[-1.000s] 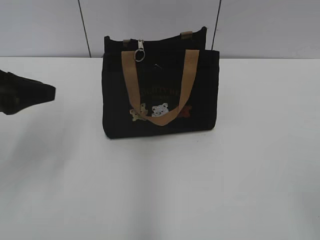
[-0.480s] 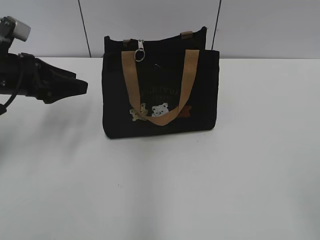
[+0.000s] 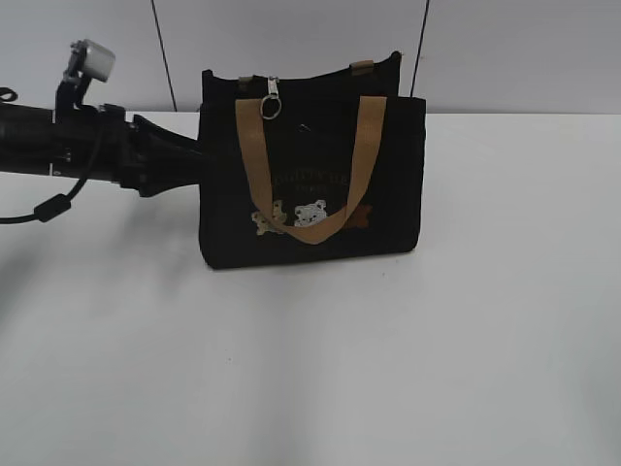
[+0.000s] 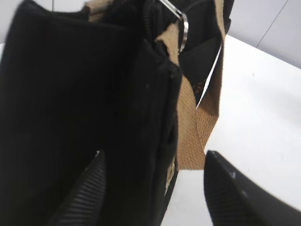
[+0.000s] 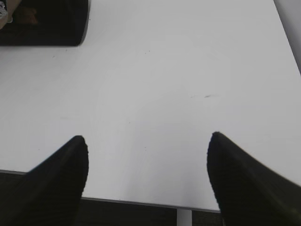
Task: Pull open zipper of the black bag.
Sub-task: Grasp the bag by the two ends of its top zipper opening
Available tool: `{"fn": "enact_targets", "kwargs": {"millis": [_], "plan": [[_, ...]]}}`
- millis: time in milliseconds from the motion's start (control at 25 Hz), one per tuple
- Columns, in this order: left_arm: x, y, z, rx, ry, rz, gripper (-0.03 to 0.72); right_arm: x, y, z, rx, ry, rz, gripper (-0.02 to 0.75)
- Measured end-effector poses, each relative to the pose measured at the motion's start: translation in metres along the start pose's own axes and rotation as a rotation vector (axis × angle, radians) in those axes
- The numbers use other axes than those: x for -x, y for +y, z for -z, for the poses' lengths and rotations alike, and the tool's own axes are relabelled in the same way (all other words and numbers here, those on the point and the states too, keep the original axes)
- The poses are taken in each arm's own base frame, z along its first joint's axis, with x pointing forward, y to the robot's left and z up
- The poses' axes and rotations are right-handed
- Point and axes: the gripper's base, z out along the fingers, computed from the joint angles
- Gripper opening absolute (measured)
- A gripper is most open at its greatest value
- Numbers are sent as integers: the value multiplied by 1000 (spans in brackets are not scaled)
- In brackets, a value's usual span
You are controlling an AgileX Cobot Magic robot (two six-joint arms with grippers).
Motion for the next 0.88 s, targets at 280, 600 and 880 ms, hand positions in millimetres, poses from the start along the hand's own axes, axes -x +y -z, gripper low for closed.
{"fn": "enact_targets", "kwargs": {"millis": [280,600,880], "plan": [[3,-4,-34,65,95,-63,462,0,0,0,0,0,0,595],[2,-2,-35,101,116,-67,91,0,0,0,0,0,0,595],[2,-2,-35,98,115,-67,51,0,0,0,0,0,0,595]]}}
